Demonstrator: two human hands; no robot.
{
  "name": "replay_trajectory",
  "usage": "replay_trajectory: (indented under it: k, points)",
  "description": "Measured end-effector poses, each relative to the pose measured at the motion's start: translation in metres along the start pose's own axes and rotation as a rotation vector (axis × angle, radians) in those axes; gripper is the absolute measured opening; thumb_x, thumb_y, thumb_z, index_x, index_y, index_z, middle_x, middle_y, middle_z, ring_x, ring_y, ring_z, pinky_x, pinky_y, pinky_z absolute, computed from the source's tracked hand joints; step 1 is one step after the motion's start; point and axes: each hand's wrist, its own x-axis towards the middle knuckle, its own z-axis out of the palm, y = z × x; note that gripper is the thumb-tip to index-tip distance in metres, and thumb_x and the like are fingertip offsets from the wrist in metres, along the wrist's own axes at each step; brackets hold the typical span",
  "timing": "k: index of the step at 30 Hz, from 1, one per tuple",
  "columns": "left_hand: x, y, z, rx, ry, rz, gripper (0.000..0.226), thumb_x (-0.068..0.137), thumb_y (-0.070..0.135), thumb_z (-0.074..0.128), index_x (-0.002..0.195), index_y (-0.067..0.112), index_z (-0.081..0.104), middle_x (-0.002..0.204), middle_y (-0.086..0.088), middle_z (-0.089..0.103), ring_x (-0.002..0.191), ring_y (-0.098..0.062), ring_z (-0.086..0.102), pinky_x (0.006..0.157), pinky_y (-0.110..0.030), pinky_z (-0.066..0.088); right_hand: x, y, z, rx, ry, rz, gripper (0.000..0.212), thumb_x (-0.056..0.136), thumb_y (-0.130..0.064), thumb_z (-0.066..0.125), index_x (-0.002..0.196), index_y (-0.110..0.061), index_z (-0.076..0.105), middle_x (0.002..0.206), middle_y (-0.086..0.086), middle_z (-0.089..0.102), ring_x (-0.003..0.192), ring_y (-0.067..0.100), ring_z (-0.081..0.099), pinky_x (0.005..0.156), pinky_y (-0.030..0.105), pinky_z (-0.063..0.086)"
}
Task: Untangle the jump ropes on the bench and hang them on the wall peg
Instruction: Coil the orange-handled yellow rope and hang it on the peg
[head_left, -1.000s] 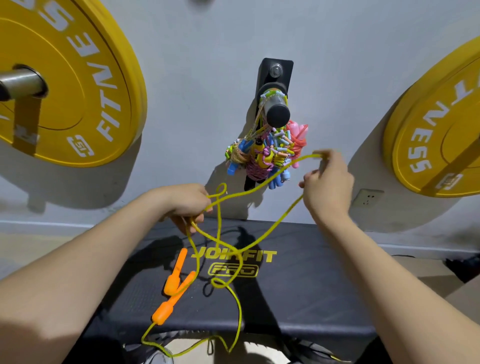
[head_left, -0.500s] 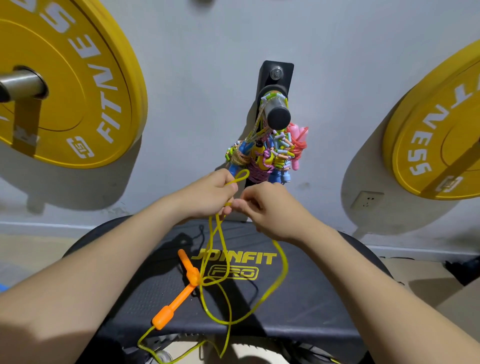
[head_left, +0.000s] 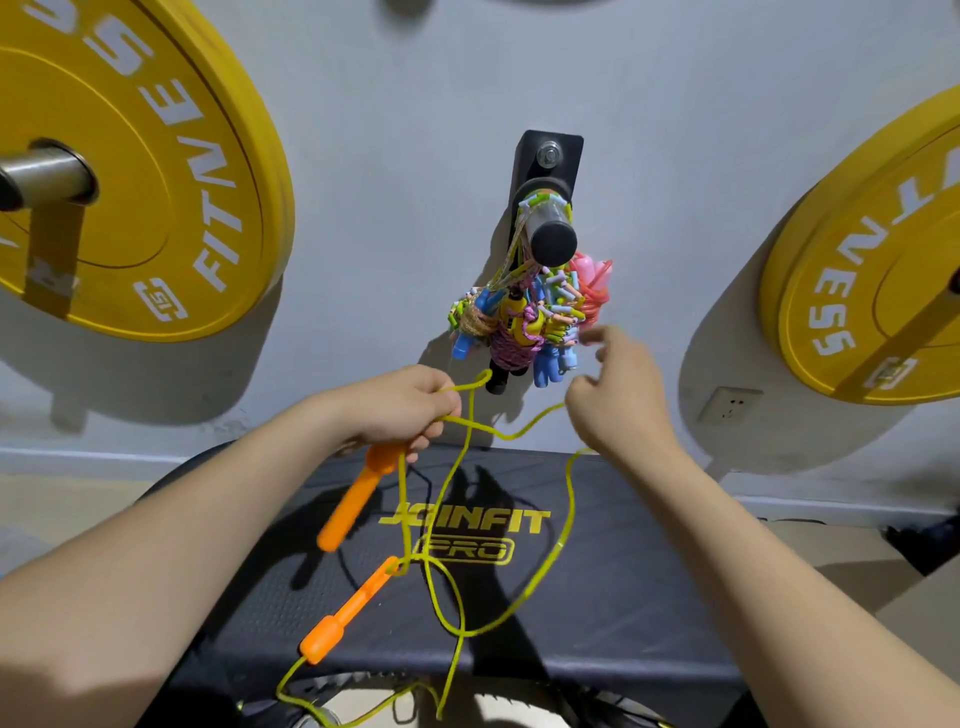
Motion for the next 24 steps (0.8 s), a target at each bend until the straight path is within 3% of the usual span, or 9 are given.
replay_trajectory:
  k: [4,8,9,12,13,16,18,21,24]
  points:
    - [0.000,0.015,0.013,-0.094,-0.042,0.137,0.014,0.112,0.019,0.044,0.105,0.012,0.054,0.059,0.006,0.048,0.051,-0.013,0.044,0.056,-0.029,0.048,-0.016,-0.017,0.017,0.142,-0.271,-0.243,0.026,0.089,-0.013,0.065,0.114,-0.019,0.063,0.103,-0.004,0.072,0.098,0.015,0.067,0.084,0.031,0.050]
    - [0.004,0.015,0.014,0.008,0.061,0.190,0.012,0.113,0.026,0.043,0.107,0.016,0.048,0.062,0.006,0.059,0.057,-0.013,0.055,0.058,-0.030,0.049,-0.025,-0.023,0.032,0.245,-0.497,-0.229,0.033,0.096,-0.019,0.061,0.122,-0.022,0.041,0.086,0.017,0.073,0.071,0.025,0.060,0.072,0.041,0.049]
    - [0.004,0.013,0.014,0.048,0.081,0.195,0.012,0.113,0.025,0.043,0.107,0.017,0.049,0.064,0.007,0.062,0.060,-0.014,0.058,0.059,-0.031,0.050,-0.024,-0.022,0.034,0.232,-0.507,-0.239,0.031,0.098,-0.021,0.061,0.123,-0.021,0.041,0.084,0.018,0.072,0.068,0.024,0.057,0.070,0.041,0.048]
    - [0.004,0.007,0.009,0.276,0.194,0.208,0.014,0.111,0.024,0.047,0.101,0.022,0.056,0.077,0.008,0.071,0.073,-0.015,0.068,0.067,-0.027,0.054,-0.018,-0.017,0.035,0.039,-0.451,-0.347,0.020,0.102,-0.031,0.064,0.118,-0.020,0.058,0.071,-0.007,0.067,0.067,0.010,0.053,0.066,0.032,0.044]
    - [0.005,0.005,0.008,0.338,0.231,0.196,0.017,0.111,0.023,0.048,0.098,0.023,0.059,0.081,0.008,0.072,0.077,-0.015,0.068,0.066,-0.025,0.052,-0.015,-0.015,0.034,-0.082,-0.414,-0.372,0.016,0.103,-0.031,0.063,0.113,-0.018,0.064,0.075,-0.008,0.066,0.075,0.014,0.057,0.069,0.034,0.046]
    - [0.008,-0.004,0.001,0.365,0.320,0.081,0.023,0.110,0.018,0.043,0.095,0.020,0.061,0.091,0.001,0.077,0.075,-0.016,0.064,0.063,-0.027,0.046,-0.012,-0.012,0.027,-0.346,-0.392,-0.312,0.019,0.103,-0.025,0.052,0.099,-0.012,0.065,0.097,0.015,0.067,0.094,0.040,0.063,0.078,0.049,0.056]
    - [0.009,-0.013,-0.010,0.464,0.381,0.004,0.021,0.108,0.018,0.046,0.100,0.017,0.065,0.096,-0.008,0.074,0.077,-0.024,0.061,0.067,-0.031,0.046,-0.012,-0.012,0.021,-0.313,-0.410,-0.234,0.019,0.099,-0.020,0.048,0.106,-0.010,0.063,0.098,0.016,0.066,0.088,0.041,0.063,0.078,0.051,0.057]
    - [0.010,-0.027,-0.022,0.632,0.447,-0.074,0.021,0.107,0.026,0.054,0.108,0.020,0.073,0.090,-0.008,0.068,0.098,-0.037,0.062,0.081,-0.037,0.048,-0.010,-0.012,0.018,-0.252,-0.394,-0.177,0.016,0.094,-0.017,0.045,0.100,-0.007,0.055,0.088,0.016,0.062,0.073,0.039,0.065,0.070,0.048,0.058]
    - [0.013,-0.036,-0.024,0.748,0.543,-0.111,0.023,0.110,0.035,0.049,0.120,0.031,0.070,0.121,-0.013,0.058,0.122,-0.043,0.047,0.099,-0.049,0.044,-0.012,-0.012,0.022,-0.254,-0.391,-0.190,0.019,0.097,-0.023,0.048,0.089,-0.007,0.052,0.082,0.013,0.058,0.074,0.031,0.056,0.057,0.039,0.043]
